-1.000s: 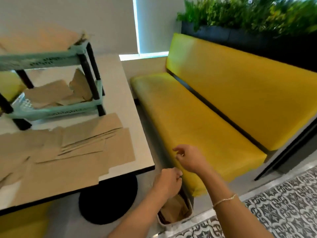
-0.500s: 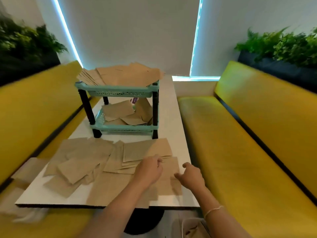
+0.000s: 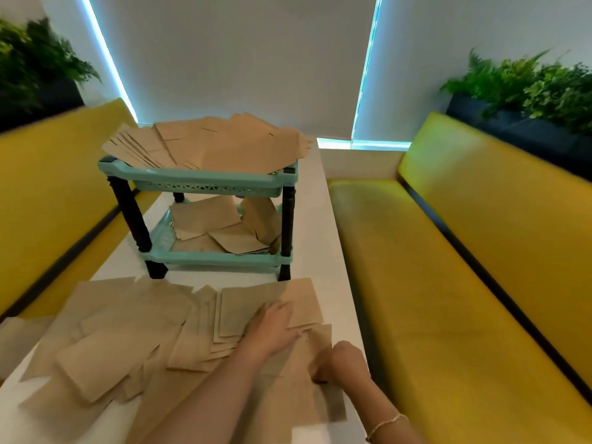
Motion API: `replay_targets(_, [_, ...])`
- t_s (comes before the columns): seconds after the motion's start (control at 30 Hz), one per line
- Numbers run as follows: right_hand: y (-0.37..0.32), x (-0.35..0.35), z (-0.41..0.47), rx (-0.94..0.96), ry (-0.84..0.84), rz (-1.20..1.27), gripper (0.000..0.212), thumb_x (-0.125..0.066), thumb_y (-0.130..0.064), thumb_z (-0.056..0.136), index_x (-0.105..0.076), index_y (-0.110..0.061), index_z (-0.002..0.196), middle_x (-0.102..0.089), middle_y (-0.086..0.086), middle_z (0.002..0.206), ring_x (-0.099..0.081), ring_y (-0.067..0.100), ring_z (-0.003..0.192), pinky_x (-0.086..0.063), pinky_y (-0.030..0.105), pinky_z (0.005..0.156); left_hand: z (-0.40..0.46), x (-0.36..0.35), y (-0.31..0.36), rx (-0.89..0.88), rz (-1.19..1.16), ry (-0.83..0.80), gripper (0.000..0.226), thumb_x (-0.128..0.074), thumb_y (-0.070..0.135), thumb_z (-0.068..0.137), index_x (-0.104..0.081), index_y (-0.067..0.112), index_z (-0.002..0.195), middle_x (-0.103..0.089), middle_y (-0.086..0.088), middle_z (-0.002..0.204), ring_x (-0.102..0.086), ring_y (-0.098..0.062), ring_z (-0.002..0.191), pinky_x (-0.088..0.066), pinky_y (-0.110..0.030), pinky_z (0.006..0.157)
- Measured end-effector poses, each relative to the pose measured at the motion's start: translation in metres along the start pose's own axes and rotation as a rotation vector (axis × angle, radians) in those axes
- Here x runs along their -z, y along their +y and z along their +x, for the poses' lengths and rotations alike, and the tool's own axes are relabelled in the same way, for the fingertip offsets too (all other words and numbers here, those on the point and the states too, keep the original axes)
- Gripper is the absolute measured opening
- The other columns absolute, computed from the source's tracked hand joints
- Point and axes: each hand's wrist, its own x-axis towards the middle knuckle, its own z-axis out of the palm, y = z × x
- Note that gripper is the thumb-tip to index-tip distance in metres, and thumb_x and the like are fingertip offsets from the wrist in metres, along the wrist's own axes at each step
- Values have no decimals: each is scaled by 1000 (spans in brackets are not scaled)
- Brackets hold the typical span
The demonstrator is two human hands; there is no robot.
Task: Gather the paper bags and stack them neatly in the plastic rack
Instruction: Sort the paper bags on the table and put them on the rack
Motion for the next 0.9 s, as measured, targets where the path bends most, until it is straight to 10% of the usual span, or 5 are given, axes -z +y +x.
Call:
replay_targets(0.17, [5,10,19,43,-116,-69,29,-68,-30,82,-43,-15,76,-50,-2,79,-54,15,83,-45,21,74,7,4,5,-63,145,36,37,-39,39,96,-55,20,123,-58,-3,122,-49,-22,111,-41,-33,89])
replay_targets(0.57, [87,100,39,386,-266,282,29,-59,-16,88,-50,-22,114,-58,0,112,-56,18,101,-48,39,94,-10,10,44,378,-199,422,8,-65,27,84,-64,23,77,-67,2,87,-57,-16,88,-44,-28,70])
replay_targets(0.9, [114,167,53,491,-203,392,57,-57,6,83,-40,-16,133,-52,3,110,-50,25,105,-46,37,83,-30,61,152,171,-716,877,4,-56,21,93,-52,19,93,-59,16,77,-53,2,65,-41,-5,54])
